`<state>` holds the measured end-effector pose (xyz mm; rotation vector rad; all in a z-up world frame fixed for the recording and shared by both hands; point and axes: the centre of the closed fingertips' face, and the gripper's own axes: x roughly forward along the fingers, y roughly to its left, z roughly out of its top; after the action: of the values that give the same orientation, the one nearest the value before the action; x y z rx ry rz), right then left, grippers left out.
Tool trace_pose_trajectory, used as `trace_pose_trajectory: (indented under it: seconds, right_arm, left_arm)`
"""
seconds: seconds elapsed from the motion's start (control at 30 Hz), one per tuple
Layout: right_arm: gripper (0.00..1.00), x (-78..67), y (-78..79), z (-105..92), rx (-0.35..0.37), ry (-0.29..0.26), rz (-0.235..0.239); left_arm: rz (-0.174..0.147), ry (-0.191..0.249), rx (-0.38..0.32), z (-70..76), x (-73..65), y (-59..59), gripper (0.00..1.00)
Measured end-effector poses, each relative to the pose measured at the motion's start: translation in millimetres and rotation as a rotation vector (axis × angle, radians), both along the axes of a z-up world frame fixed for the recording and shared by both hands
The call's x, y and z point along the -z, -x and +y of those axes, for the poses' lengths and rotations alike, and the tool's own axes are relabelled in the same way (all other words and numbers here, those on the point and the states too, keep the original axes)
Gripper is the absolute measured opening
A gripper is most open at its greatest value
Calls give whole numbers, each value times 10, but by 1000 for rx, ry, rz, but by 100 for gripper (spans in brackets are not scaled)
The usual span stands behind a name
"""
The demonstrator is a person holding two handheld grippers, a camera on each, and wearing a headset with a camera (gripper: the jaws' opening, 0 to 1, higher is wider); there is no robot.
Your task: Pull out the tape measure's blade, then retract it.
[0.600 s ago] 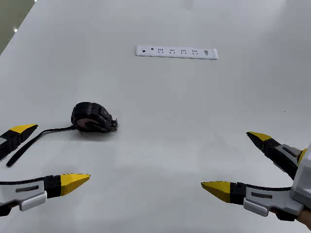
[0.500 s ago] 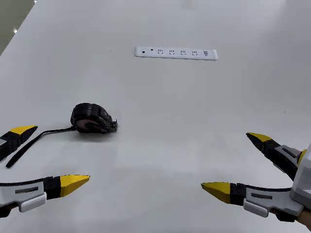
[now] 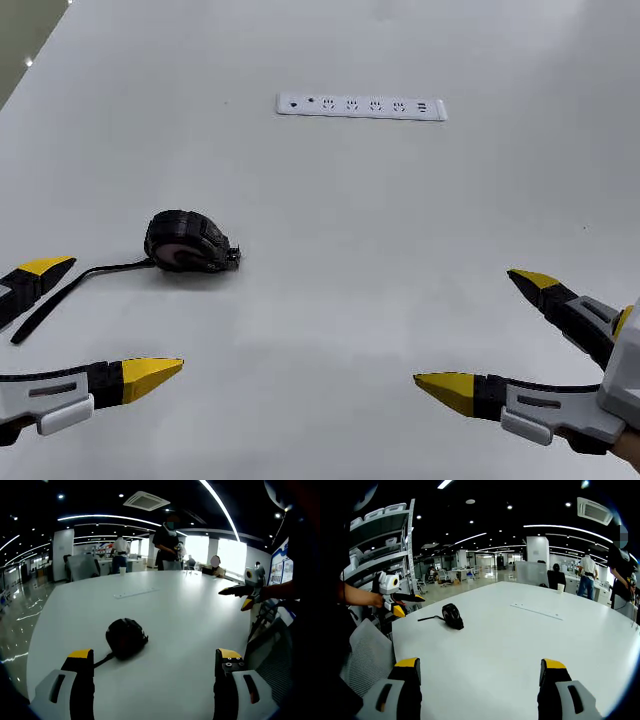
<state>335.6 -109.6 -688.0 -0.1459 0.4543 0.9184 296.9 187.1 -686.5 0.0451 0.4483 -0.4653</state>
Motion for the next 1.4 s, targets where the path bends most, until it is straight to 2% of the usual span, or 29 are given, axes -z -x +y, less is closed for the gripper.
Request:
trace_pose_trajectory:
  seconds: [0.03, 0.1, 0.23, 0.63, 1.03, 1.4]
  right_arm:
    - [99, 1, 1, -1, 0, -2, 2]
    - [99, -29, -17, 1, -6, -4, -31]
    - [99, 2, -23, -14, 4, 4, -7]
    - [99, 23, -58, -27, 3, 15, -5]
    - [99, 93, -134, -8, -34, 32, 18]
    - [97, 140, -190, 56, -93, 62, 29]
  left_arm:
    - [0, 1, 0, -3, -1, 8, 99]
    - [-1, 1, -1, -1, -1, 7, 99]
    - [5, -15, 10, 5, 21, 0, 99]
    - [9, -14, 18, 11, 33, -44, 99]
    - [13, -44, 53, 44, 40, -176, 98]
    - [48, -62, 106, 30, 122, -269, 97]
